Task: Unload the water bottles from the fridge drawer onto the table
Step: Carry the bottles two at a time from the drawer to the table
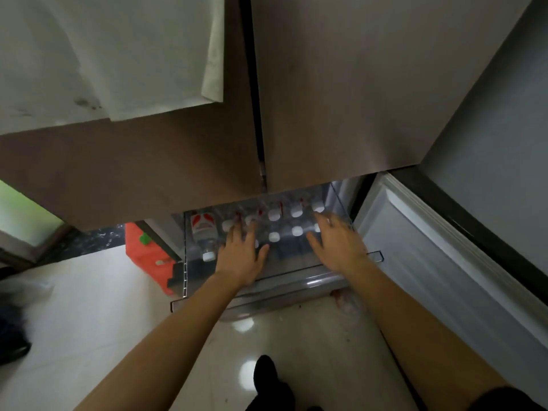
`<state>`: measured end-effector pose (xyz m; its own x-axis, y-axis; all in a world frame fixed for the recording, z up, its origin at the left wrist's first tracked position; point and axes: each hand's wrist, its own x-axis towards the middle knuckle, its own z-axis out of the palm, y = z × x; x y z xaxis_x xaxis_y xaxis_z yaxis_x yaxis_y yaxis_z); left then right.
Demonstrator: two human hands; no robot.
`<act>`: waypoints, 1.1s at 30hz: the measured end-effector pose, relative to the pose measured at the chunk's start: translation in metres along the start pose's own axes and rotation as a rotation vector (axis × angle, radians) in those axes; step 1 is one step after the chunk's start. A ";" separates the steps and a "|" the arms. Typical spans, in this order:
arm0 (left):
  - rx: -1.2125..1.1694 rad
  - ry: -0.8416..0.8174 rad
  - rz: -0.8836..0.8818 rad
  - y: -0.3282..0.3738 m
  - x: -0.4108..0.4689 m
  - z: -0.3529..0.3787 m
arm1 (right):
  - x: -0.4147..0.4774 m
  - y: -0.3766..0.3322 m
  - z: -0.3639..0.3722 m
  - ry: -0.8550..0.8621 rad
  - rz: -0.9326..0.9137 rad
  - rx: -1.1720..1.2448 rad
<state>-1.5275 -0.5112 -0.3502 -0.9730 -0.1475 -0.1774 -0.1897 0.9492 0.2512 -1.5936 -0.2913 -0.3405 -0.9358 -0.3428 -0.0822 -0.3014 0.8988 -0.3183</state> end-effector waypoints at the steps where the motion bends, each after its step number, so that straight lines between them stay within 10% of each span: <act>1: 0.007 -0.017 -0.007 -0.001 0.009 0.004 | 0.009 0.000 0.006 -0.017 0.005 0.009; 33: -0.183 -0.231 -0.161 -0.006 0.055 0.024 | 0.064 -0.019 0.051 -0.414 0.066 0.108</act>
<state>-1.5763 -0.5176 -0.3845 -0.8771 -0.2050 -0.4344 -0.3796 0.8499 0.3655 -1.6382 -0.3440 -0.3880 -0.7931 -0.3865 -0.4707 -0.2021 0.8961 -0.3953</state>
